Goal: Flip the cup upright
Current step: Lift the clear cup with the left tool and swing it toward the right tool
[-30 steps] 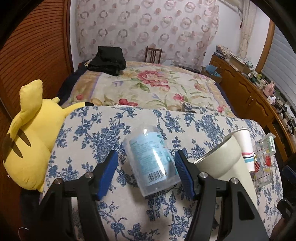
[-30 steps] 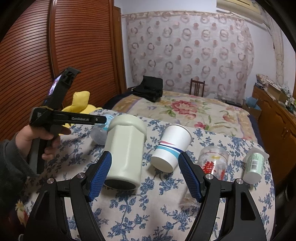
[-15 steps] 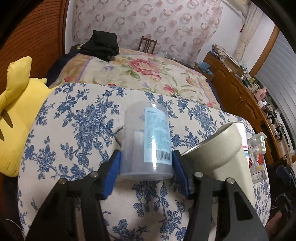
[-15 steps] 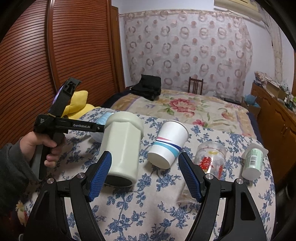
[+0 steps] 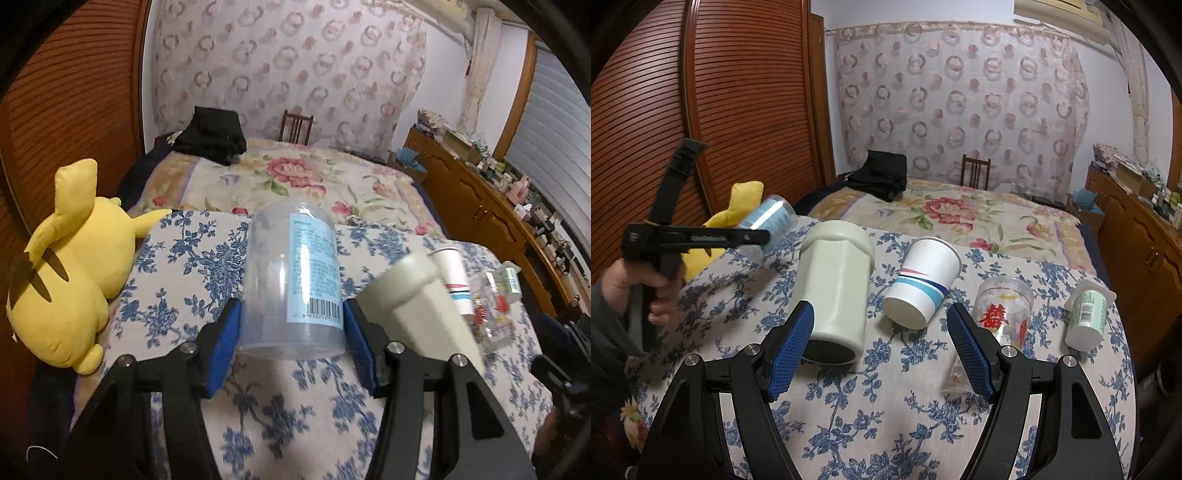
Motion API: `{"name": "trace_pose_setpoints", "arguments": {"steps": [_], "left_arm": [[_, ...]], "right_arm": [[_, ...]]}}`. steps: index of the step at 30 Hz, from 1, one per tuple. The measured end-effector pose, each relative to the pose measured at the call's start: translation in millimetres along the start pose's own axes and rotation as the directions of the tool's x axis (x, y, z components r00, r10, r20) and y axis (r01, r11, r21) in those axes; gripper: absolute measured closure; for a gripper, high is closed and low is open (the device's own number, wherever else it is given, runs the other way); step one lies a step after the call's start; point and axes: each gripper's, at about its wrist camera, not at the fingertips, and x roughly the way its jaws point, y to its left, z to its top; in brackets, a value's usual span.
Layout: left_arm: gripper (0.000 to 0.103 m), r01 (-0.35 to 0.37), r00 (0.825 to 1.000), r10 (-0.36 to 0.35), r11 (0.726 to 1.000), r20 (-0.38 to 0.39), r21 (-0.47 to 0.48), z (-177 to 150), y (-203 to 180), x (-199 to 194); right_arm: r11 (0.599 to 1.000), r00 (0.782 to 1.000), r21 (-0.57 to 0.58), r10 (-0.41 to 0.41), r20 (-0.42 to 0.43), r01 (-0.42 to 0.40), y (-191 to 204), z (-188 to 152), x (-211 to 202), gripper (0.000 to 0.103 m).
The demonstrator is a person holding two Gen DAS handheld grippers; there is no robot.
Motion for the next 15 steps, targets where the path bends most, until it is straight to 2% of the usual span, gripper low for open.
{"name": "trace_pose_setpoints", "arguments": {"steps": [5, 15], "left_arm": [[0.049, 0.051, 0.998, -0.051, 0.998, 0.028, 0.023, -17, -14, -36], [0.049, 0.108, 0.993, -0.112, 0.988, 0.038, 0.107, -70, -66, -79]], "right_arm": [[1.000, 1.000, 0.009, -0.021, 0.005, 0.021, -2, -10, -14, 0.027], [0.995, 0.995, 0.023, -0.099, -0.004, 0.100, -10, -44, -47, 0.027]]}}
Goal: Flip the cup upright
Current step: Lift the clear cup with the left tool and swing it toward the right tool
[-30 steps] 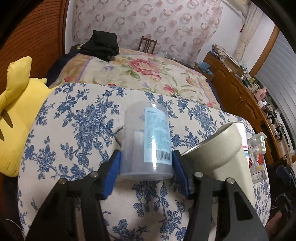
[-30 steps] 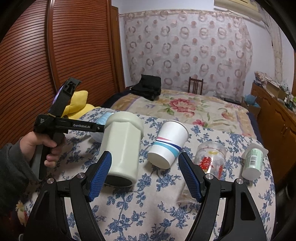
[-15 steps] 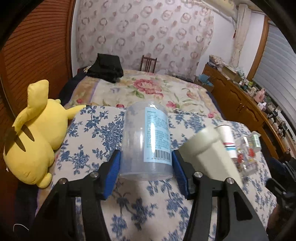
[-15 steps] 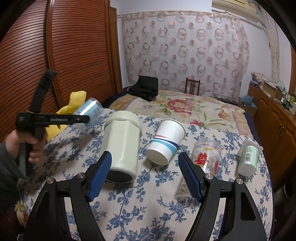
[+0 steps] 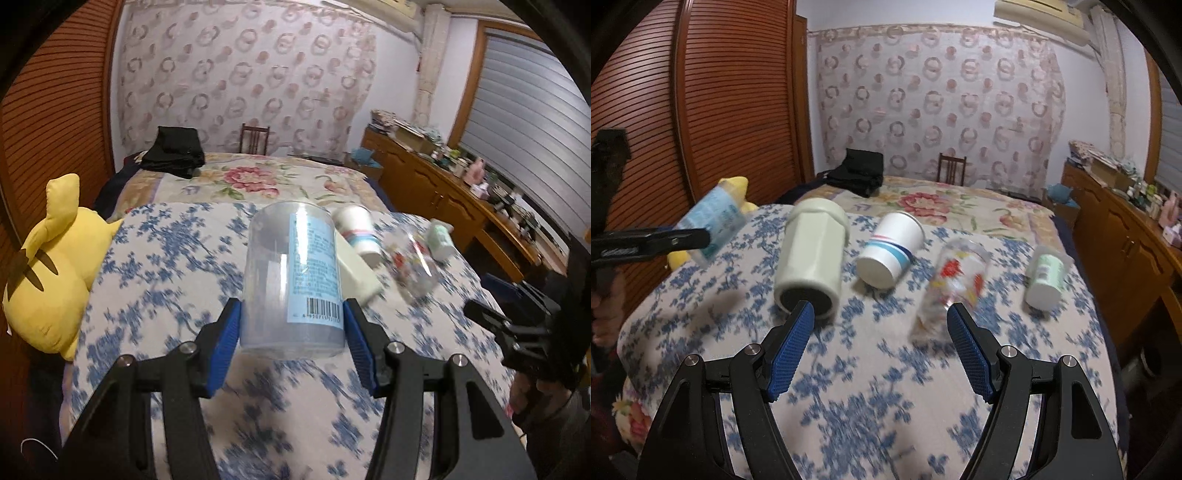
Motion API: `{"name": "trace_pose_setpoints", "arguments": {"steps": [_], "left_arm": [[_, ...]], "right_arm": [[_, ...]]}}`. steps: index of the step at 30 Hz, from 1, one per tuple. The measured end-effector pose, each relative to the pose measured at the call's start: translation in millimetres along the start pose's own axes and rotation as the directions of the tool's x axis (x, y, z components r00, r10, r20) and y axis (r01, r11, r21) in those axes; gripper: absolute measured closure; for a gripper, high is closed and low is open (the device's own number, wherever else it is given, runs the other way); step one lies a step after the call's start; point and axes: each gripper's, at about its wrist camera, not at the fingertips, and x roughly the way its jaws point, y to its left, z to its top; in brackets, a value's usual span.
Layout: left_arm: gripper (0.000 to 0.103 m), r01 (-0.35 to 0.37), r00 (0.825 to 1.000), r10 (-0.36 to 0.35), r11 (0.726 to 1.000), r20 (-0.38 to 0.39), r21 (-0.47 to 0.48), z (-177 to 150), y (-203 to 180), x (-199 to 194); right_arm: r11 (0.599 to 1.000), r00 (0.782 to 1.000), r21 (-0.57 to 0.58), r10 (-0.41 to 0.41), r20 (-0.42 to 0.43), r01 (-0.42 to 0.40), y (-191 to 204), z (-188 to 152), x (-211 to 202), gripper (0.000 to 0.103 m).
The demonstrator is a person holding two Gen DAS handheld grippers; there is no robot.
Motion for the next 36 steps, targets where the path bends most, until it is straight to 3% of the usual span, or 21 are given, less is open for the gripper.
{"name": "trace_pose_setpoints", "arguments": {"steps": [12, 23, 36], "left_arm": [[0.049, 0.066, 0.996, -0.060, 0.994, -0.071, 0.088, -49, -74, 2], [0.049, 0.133, 0.980, -0.104, 0.977, -0.168, 0.169, -66, -132, 44], [0.048, 0.122, 0.979, -0.085, 0.973, -0.184, 0.196, -68, -142, 61]], "right_arm": [[0.997, 0.998, 0.057, -0.054, -0.017, 0.055, -23, -41, -29, 0.027], [0.988, 0.994, 0.107, -0.103, -0.046, 0.107, -58, -67, -51, 0.027], [0.986, 0.993, 0.131, -0.091, -0.070, 0.100, -68, -77, -47, 0.027]]}}
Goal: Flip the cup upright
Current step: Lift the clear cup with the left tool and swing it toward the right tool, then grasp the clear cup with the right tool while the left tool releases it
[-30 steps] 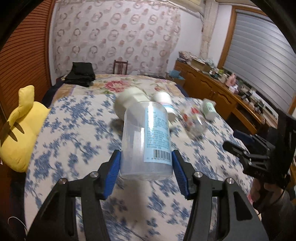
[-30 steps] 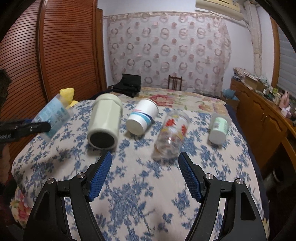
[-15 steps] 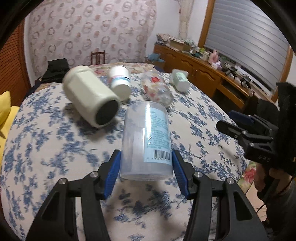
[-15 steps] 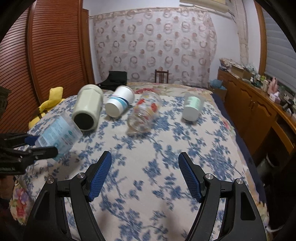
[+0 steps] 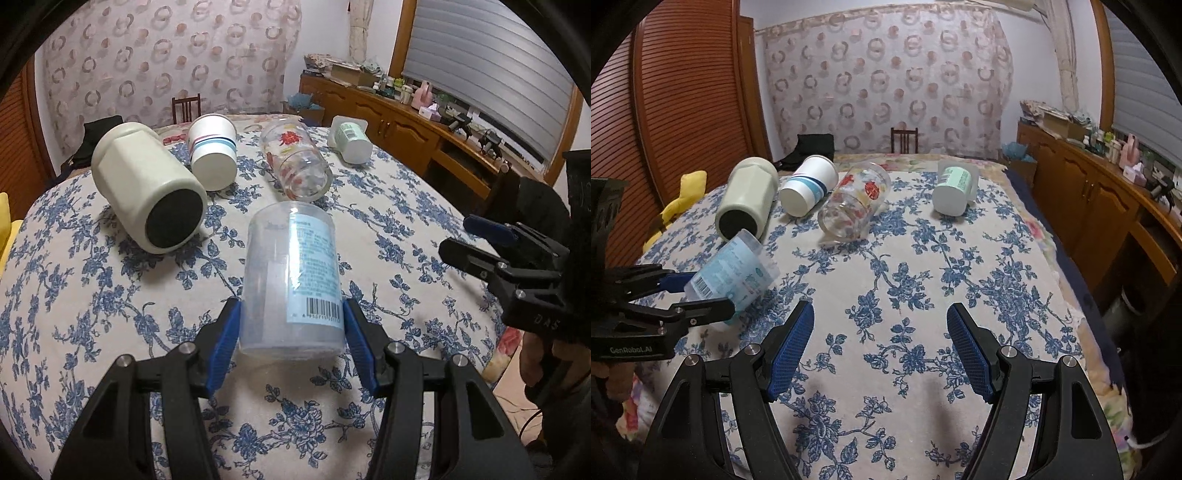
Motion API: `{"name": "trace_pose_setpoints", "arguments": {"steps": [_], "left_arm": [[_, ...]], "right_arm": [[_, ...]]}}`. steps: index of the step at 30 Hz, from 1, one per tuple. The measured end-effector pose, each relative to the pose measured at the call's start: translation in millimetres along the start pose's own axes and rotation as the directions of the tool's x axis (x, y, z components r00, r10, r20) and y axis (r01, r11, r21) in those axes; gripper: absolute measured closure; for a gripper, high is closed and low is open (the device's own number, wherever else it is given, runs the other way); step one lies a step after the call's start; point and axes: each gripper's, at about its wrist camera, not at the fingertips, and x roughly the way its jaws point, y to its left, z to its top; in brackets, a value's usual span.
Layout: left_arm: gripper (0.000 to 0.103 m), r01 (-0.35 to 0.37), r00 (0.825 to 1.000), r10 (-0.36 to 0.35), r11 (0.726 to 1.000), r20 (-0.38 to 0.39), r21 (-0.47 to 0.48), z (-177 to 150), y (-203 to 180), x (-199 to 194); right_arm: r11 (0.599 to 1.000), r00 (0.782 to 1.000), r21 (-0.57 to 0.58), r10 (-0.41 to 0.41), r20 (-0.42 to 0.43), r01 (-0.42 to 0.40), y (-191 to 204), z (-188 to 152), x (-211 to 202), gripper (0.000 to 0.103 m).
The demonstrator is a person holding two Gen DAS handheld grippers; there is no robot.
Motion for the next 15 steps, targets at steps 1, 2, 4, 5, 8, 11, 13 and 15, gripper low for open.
{"name": "trace_pose_setpoints", "arguments": {"steps": [1, 2, 4, 5, 8, 11, 13, 15], "left_arm": [[0.048, 0.003, 1.000, -0.003, 1.000, 0.001, -0.004, 0, 1, -1], [0.048, 0.002, 1.000, -0.002, 1.000, -0.001, -0.007, 0, 2, -3], [0.047, 0.007, 1.000, -0.007, 1.000, 0.005, -0.011, -1, 4, -6], [0.046, 0.011, 1.000, -0.011, 1.000, 0.010, -0.015, -2, 5, -9], [0.042, 0.027, 0.999, -0.027, 0.999, 0.027, -0.021, -5, 8, -19], [0.040, 0.046, 0.998, -0.046, 0.999, 0.033, -0.027, -6, 11, -25], [0.040, 0.042, 0.998, -0.040, 0.998, 0.049, -0.040, -9, 16, -33], [0.040, 0.033, 0.997, -0.030, 0.998, 0.065, -0.053, -11, 21, -41]], "right_arm": [[1.000, 1.000, -0.001, 0.003, 0.001, -0.003, 1, 1, 0, 0.027], [1.000, 1.000, -0.004, 0.005, 0.002, -0.005, 2, 2, 0, 0.027], [1.000, 1.000, -0.007, 0.011, 0.004, -0.011, 5, 5, 0, 0.027], [1.000, 1.000, -0.006, 0.017, 0.004, -0.016, 7, 6, 0, 0.027], [0.999, 0.999, -0.005, 0.038, 0.003, -0.038, 15, 12, 1, 0.027], [0.998, 0.999, -0.010, 0.054, 0.000, -0.054, 24, 18, 3, 0.027], [0.998, 0.998, -0.011, 0.068, -0.010, -0.068, 31, 19, 6, 0.027], [0.996, 0.995, -0.001, 0.093, -0.024, -0.093, 37, 22, 10, 0.027]]}}
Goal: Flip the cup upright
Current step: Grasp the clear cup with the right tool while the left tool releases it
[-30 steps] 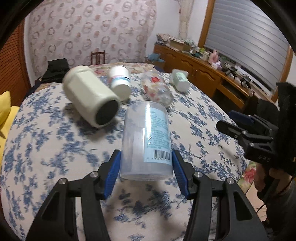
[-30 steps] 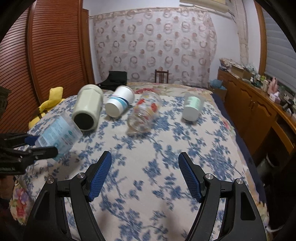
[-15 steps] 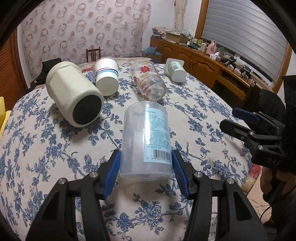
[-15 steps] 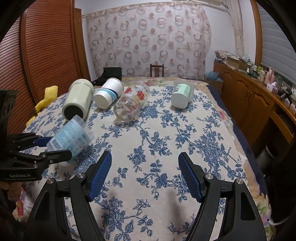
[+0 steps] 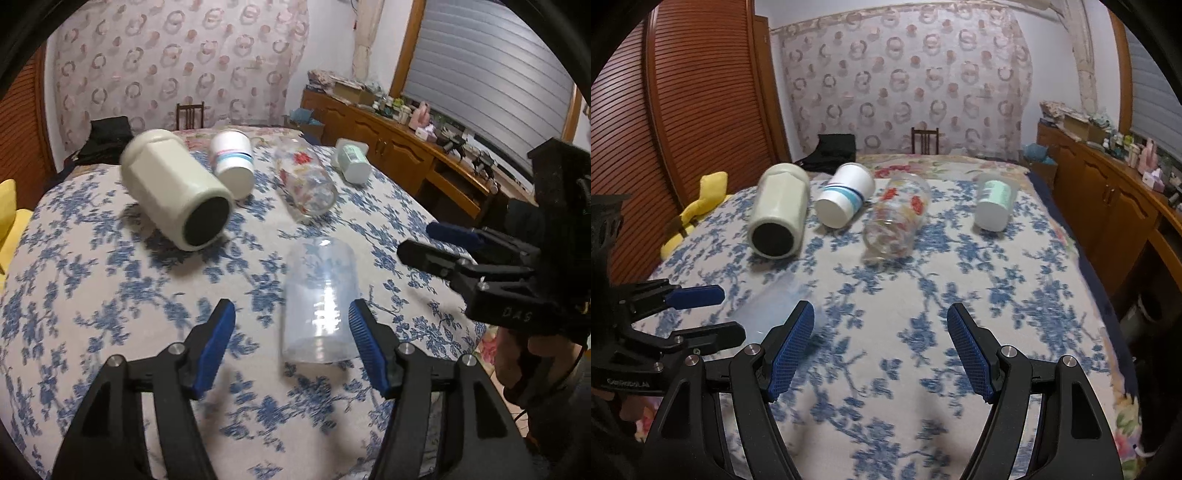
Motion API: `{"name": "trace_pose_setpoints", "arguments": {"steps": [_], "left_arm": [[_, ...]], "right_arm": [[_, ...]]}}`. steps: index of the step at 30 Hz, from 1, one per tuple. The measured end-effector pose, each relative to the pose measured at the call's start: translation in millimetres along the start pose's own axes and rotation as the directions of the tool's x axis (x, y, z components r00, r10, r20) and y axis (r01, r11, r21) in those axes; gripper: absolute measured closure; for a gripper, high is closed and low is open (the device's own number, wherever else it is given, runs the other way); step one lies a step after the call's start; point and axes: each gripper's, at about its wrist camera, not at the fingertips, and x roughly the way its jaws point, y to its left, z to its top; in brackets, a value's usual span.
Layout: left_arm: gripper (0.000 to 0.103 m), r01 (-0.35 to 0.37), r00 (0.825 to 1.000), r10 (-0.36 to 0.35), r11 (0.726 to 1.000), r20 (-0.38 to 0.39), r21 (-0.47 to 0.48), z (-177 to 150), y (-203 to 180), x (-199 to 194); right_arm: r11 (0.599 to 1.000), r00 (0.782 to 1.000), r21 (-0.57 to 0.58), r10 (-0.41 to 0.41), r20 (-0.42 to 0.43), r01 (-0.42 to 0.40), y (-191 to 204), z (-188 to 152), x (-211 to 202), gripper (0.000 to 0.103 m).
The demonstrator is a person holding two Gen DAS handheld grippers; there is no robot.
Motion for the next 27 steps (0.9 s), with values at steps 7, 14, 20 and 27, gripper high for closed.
{"name": "trace_pose_setpoints", "arguments": {"steps": [7, 14, 20, 27], "left_arm": [[0.040, -0.039, 0.997, 0.042, 0.998, 0.069, -0.043, -8, 28, -40], [0.040, -0.088, 0.990, 0.097, 0.991, 0.099, -0.097, -21, 62, -63], [0.040, -0.093, 0.990, 0.105, 0.988, 0.098, -0.121, -29, 73, -65], [0.040, -0.088, 0.990, 0.100, 0.989, 0.098, -0.118, -31, 72, -64]], "right_arm": [[0.994, 0.993, 0.059, 0.100, -0.067, -0.096, 22, 3, 22, 0.027], [0.989, 0.982, 0.091, 0.130, -0.139, -0.118, 44, 4, 46, 0.027], [0.988, 0.969, 0.113, 0.131, -0.210, -0.109, 44, 4, 55, 0.027], [0.988, 0.945, 0.122, 0.130, -0.301, -0.097, 36, 7, 70, 0.026]]}}
